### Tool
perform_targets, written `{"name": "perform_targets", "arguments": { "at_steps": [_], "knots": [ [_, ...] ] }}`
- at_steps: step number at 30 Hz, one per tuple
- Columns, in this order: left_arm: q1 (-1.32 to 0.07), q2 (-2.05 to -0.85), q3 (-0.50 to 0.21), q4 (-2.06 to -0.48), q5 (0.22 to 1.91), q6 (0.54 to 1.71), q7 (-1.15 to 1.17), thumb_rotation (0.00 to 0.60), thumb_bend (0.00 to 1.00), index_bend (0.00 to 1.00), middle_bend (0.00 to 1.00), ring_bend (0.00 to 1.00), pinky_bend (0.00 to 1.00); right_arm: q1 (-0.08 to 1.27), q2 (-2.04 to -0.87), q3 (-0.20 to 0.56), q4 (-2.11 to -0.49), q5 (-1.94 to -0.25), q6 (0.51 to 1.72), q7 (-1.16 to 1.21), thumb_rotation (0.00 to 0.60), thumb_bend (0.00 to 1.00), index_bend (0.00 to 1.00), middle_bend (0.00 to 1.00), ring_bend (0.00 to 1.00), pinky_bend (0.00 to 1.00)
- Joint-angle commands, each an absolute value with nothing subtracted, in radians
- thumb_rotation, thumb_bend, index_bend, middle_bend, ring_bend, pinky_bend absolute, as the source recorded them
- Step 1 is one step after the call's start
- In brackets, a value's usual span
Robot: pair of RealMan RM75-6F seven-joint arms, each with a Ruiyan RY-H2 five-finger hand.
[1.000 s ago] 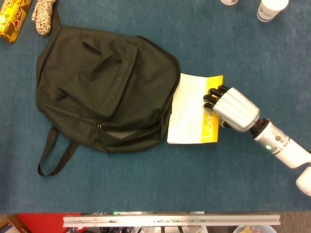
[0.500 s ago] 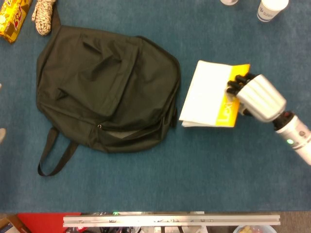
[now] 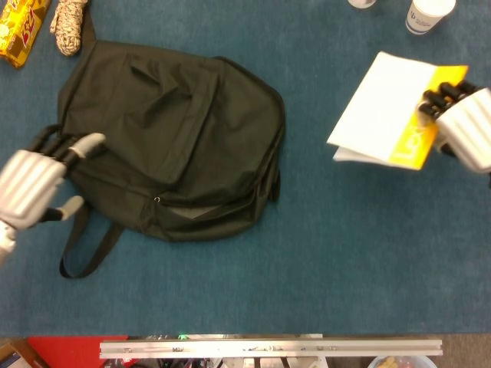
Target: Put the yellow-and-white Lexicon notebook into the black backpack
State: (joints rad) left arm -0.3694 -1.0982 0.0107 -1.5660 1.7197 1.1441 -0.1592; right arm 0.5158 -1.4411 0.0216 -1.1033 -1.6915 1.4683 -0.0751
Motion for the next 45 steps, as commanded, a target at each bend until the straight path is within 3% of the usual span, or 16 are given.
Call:
{"name": "perform_targets", "arguments": {
  "at_steps": [1, 9, 24, 45],
  "knots": [
    [-0.414, -1.135, 0.018, -1.560, 1.748, 1.104, -0.149, 0.600, 0.25, 0.08, 0.15, 0.16, 0.09, 0.505, -1.413, 0.037, -1.127, -1.672, 1.465, -0.096, 0.600, 0.46, 0.78, 0.60, 0.50, 0.64],
    [-0.505, -1.215, 0.003, -1.593, 1.736, 1.011, -0.099, 0.600, 0.25, 0.08, 0.14, 0.16, 0.10, 0.487, -1.376, 0.063, -1.160, -1.642, 1.465, -0.127, 0.600, 0.46, 0.78, 0.60, 0.51, 0.64],
    [-0.628, -1.364, -0.071, -1.636, 1.551, 0.861, 0.072, 0.600, 0.24, 0.05, 0.12, 0.14, 0.12, 0.460, -1.345, 0.078, -1.194, -1.636, 1.475, -0.145, 0.600, 0.46, 0.78, 0.60, 0.51, 0.64],
    [-0.686, -1.600, -0.089, -1.584, 1.236, 0.837, 0.414, 0.600, 0.23, 0.03, 0.09, 0.13, 0.12, 0.436, -1.336, 0.086, -1.209, -1.644, 1.489, -0.137, 0.600, 0.47, 0.79, 0.60, 0.51, 0.65]
  ]
}}
